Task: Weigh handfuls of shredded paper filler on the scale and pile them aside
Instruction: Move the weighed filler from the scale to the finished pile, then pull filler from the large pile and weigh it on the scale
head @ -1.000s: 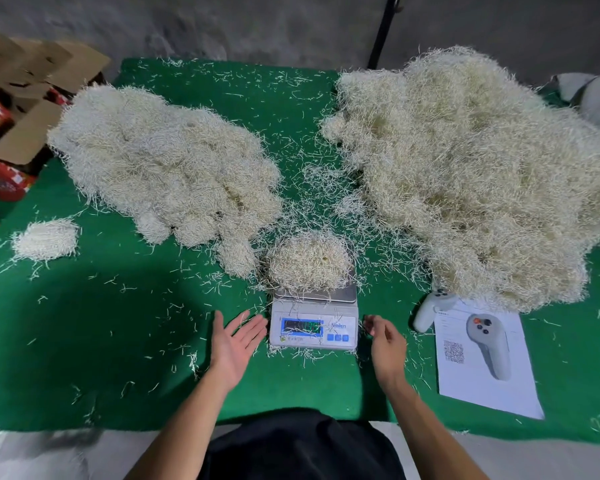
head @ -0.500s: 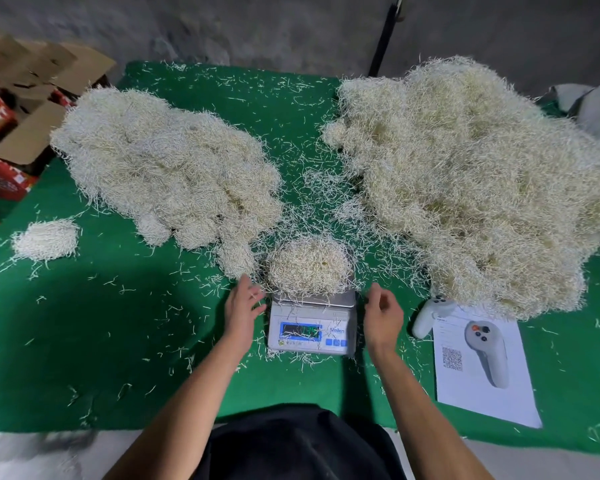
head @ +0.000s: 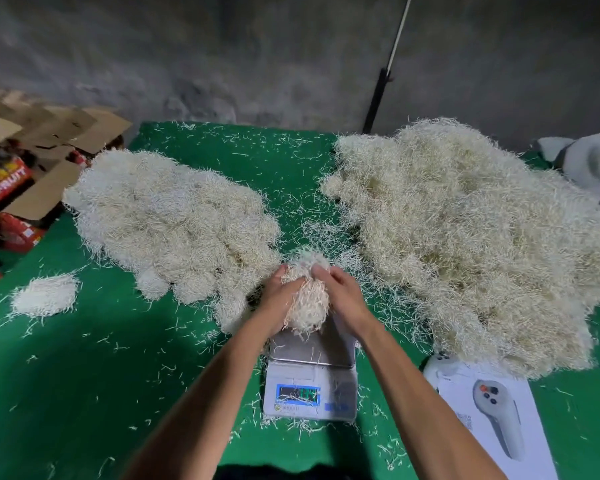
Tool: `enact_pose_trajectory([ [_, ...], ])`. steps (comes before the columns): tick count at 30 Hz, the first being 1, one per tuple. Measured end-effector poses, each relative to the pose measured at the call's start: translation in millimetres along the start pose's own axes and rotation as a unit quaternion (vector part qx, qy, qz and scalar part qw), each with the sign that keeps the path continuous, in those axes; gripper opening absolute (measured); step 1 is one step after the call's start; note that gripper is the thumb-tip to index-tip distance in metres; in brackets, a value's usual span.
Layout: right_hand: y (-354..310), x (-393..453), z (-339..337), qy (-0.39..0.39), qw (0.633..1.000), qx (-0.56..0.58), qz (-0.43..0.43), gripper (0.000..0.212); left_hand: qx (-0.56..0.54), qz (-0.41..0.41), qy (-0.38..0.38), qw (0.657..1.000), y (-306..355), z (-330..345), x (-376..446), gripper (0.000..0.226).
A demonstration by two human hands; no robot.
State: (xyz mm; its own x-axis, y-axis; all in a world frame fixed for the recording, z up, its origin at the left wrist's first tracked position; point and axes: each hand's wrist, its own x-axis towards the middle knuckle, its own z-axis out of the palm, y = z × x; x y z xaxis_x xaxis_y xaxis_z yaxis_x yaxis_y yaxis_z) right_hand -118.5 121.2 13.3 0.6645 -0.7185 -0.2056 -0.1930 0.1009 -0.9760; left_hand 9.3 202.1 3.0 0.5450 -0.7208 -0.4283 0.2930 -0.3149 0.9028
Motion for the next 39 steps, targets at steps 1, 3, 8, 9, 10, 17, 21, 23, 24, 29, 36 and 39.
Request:
enact_pose_trajectory([
  [1, -5.8, 6.1, -8.0, -0.002, 1.000, -0.027, 0.011, 0.066, 0.000, -0.007, -0.013, 1.000, 3.1, 1.7, 1.3, 0.079],
  [3, -12.6, 21.8, -29.7, -0.014, 0.997, -0.059, 0.044, 0.071, 0.007, -0.033, -0.012, 0.999, 9.6, 5.6, 4.1, 0.073],
  [8, -27.9, 64.8, -71.1, 0.069, 0.981, 0.096, 0.151, 0.031, 0.037, -0.019, -0.001, 0.999, 20.8, 15.3, 16.2, 0.061],
  [9, -29.5, 73.9, -74.6, 0.093, 0.977, 0.105, 0.162, 0.029, 0.036, -0.012, 0.004, 0.999, 21.9, 20.1, 18.7, 0.061],
  [10, -30.9, 82.6, -76.8, 0.110, 0.973, 0.109, 0.169, 0.029, 0.028, -0.012, 0.008, 1.000, 23.0, 25.4, 21.8, 0.060],
  [17, -34.6, 126.1, -128.5, 0.257, 0.930, 0.184, 0.186, 0.011, -0.008, -0.036, 0.040, 0.999, 26.5, 25.6, 33.7, 0.073],
  [21, -43.0, 142.5, -208.7, 0.336, 0.926, 0.141, 0.098, 0.021, 0.032, -0.044, 0.087, 0.995, 5.5, -11.4, 42.4, 0.041],
  [23, -43.3, 147.4, -226.4, 0.345, 0.932, 0.084, 0.070, 0.027, 0.007, -0.081, 0.081, 0.993, -1.5, -17.6, 44.1, 0.019],
  [24, -41.0, 149.4, -228.6, 0.320, 0.945, 0.016, 0.072, 0.034, 0.003, -0.086, 0.099, 0.991, -4.9, -14.3, 46.0, 0.016],
  [29, -34.2, 133.2, -203.6, 0.177, 0.838, -0.497, 0.140, 0.032, -0.012, -0.113, 0.129, 0.985, -3.7, 17.7, 44.6, 0.050],
  [36, -21.8, 71.7, -98.0, -0.178, 0.919, -0.351, 0.011, 0.072, -0.095, -0.111, 0.028, 0.989, 10.8, 12.9, 24.6, 0.024],
  [39, -7.4, 62.8, -71.0, -0.182, 0.946, -0.251, 0.092, 0.039, -0.109, -0.114, 0.041, 0.987, 17.7, 0.2, 14.1, 0.043],
])
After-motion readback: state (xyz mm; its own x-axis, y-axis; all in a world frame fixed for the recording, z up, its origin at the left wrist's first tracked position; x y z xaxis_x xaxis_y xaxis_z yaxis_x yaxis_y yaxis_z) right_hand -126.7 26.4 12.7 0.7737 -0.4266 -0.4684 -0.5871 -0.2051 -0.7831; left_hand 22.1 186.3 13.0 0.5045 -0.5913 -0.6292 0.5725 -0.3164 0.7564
